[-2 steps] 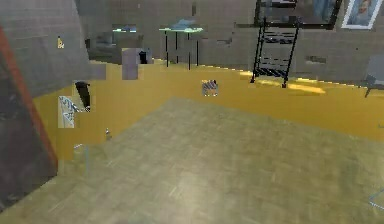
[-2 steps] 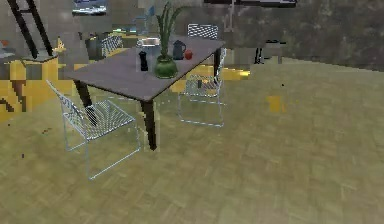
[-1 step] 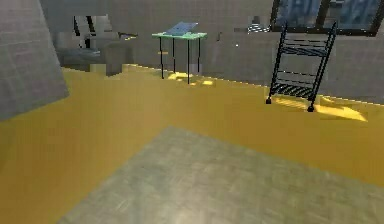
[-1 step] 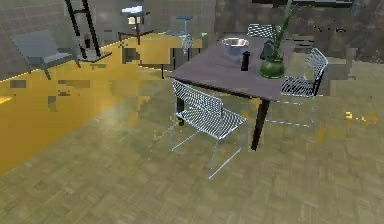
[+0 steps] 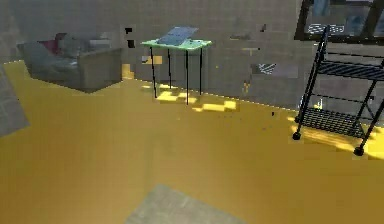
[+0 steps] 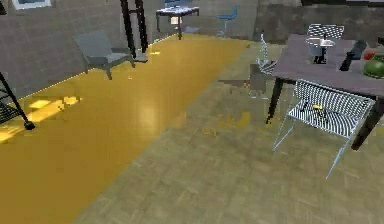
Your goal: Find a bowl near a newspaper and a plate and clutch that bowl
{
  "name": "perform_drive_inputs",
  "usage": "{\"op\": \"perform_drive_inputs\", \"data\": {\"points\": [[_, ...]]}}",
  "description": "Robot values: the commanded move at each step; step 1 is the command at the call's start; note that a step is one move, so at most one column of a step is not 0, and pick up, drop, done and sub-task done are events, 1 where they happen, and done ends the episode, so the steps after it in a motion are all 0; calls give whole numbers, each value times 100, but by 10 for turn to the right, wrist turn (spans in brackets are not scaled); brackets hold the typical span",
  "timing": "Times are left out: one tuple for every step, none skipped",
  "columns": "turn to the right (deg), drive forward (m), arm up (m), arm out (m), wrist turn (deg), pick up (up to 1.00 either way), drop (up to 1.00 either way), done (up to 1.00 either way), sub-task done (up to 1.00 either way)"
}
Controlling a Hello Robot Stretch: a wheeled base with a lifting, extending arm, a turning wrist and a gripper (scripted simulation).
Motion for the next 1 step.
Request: {"op": "perform_drive_inputs", "data": {"points": [[0, 100, 0, 0, 0, 0, 0, 0, 0]]}}
